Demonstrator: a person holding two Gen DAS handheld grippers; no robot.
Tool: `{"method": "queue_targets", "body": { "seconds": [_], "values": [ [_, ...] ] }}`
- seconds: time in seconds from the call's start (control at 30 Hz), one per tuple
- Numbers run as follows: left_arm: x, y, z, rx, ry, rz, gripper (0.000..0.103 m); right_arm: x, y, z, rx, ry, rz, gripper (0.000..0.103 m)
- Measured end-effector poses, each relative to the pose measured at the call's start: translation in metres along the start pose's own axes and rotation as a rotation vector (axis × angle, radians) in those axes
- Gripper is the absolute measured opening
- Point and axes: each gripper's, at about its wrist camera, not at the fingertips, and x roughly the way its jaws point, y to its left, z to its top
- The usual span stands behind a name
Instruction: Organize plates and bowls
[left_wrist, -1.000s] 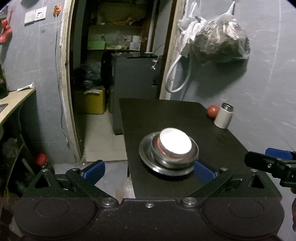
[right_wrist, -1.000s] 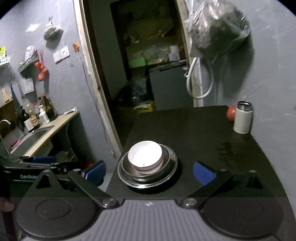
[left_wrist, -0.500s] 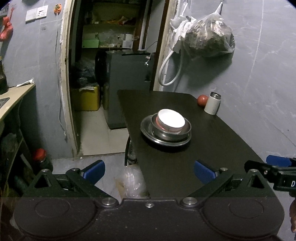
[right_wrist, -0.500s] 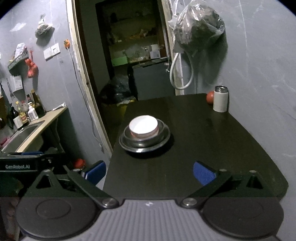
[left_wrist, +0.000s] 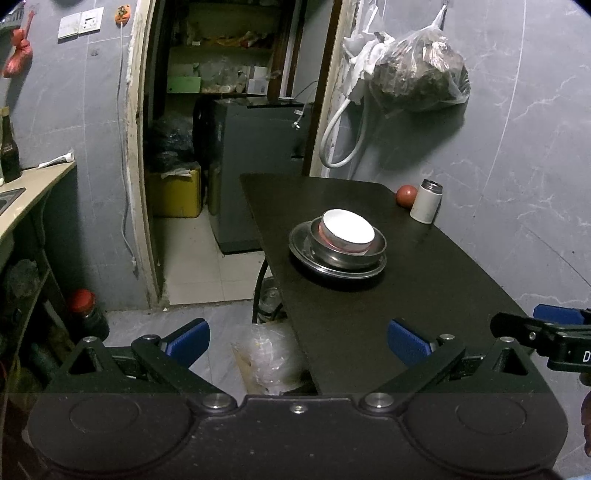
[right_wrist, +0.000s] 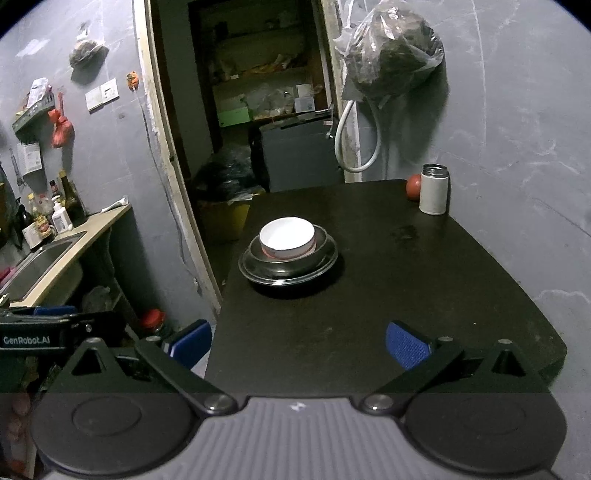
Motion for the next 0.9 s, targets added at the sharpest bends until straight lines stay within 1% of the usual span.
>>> {"method": "queue_targets", "body": {
  "seconds": [0.27, 0.9],
  "values": [
    [0.0005, 0.0020, 0.0030, 0.004, -0.004, 0.000, 0.102, 0.0036, 0.0049, 0.0014, -0.003, -0.001, 0.004, 0.103],
    [0.0078, -0.0019, 0.0062, 0.011, 0.001, -0.008, 0.102, 0.0071, 0.0027, 0.0034, 0.000, 0.009, 0.001, 0.103]
  ]
}}
